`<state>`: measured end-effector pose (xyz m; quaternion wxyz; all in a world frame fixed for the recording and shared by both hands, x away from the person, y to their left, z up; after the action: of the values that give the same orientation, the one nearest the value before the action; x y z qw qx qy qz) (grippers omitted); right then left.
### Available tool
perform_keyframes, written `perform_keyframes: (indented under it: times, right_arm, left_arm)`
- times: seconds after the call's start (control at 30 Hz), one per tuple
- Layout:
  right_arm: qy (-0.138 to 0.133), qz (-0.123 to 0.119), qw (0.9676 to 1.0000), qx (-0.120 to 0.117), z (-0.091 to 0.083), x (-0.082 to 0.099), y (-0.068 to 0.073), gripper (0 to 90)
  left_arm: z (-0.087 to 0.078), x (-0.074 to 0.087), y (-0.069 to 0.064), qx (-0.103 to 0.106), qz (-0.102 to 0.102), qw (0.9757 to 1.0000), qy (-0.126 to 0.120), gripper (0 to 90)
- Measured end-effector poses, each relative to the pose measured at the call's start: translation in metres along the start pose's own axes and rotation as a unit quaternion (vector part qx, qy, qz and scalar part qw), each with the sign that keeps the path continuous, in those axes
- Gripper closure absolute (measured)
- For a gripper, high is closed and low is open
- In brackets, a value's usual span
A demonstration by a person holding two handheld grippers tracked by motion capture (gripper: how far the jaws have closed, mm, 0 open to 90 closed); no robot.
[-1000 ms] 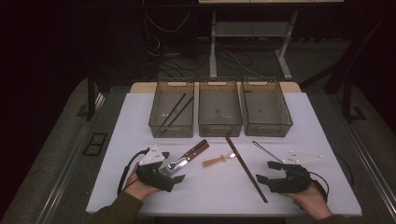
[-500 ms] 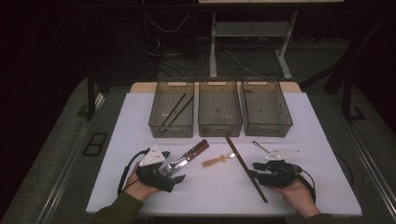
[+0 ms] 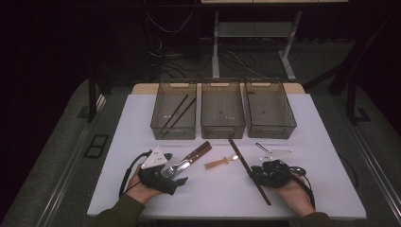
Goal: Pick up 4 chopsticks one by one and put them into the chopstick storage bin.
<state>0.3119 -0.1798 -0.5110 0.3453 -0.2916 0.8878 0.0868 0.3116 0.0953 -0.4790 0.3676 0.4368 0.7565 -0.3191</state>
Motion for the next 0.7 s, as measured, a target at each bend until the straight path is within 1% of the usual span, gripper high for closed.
perform_keyframes:
  times: [0.1,0.3,0.47,0.7]
  right_arm:
    - [0.003,-0.004,1.0,0.002,0.0015,0.0014,0.0005,72.1]
    - [0.002,-0.012,0.9998,0.015,0.0022,0.0015,0.001,75.0]
    - [0.004,-0.01,0.9999,0.013,0.002,0.0016,0.0003,75.4]
    - [0.008,-0.013,0.9997,0.019,0.0008,0.0026,-0.0044,76.5]
  left_arm:
    - [0.0,-0.0001,0.0001,0.0,0.001,1.0,0.0,0.0]
    - [0.0007,0.0008,-0.0004,0.0,0.002,1.0,0.004,0.0]
    - [0.0004,0.0007,-0.0002,-0.001,0.002,1.0,0.004,0.0]
    - [0.0004,0.0008,-0.0003,-0.001,0.003,1.0,0.005,0.0]
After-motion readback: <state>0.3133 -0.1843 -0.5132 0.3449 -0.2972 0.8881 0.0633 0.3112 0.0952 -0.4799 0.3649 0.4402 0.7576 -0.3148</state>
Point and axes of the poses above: each handheld gripper's, and its own axes: z roughly forward along the jaws, x roughly out of its underside, y roughly to its left, the point moved 9 cm from there along z, roughly forward along the jaws, and after that the axes turned 11 degrees about x, right-handed, at the moved point
